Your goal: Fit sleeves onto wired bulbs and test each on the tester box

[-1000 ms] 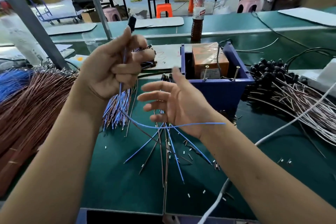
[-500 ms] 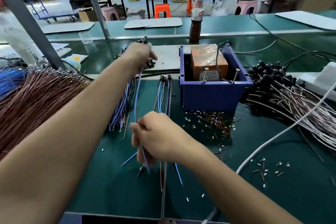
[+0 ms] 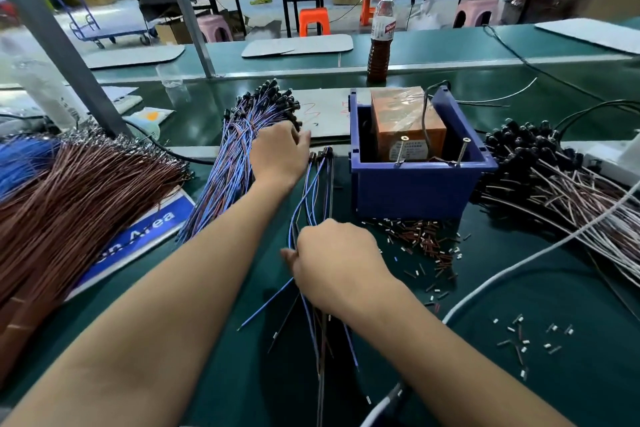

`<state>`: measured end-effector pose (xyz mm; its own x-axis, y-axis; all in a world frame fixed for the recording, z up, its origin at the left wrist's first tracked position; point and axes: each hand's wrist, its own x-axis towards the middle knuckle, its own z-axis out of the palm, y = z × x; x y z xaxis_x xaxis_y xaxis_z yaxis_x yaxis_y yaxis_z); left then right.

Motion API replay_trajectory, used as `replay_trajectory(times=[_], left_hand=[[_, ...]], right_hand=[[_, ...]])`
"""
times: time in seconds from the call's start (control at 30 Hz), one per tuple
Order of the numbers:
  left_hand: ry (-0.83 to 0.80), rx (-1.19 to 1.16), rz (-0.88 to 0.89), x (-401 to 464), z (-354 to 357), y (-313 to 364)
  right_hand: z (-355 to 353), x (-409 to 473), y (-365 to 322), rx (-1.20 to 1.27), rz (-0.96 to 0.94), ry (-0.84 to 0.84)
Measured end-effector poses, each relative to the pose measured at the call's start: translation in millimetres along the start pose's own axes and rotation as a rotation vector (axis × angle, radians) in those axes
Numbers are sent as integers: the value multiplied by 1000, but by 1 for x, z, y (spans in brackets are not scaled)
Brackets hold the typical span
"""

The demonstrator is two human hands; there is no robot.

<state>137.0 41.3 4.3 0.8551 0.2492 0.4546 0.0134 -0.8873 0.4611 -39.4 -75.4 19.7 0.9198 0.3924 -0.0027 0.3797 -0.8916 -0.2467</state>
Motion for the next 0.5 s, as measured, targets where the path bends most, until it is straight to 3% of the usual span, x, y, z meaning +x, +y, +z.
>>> replay_trajectory(times=[0.1, 0.2, 0.5], left_hand=[[114, 105, -30, 15, -14, -19], [105, 183, -116, 31, -22, -40], [-51, 204, -280, 74, -18, -62]], right_hand=[[-2, 19, -11, 73, -13, 151], [-4, 46, -20, 170, 16, 220], [2, 149, -30, 432, 129, 158]])
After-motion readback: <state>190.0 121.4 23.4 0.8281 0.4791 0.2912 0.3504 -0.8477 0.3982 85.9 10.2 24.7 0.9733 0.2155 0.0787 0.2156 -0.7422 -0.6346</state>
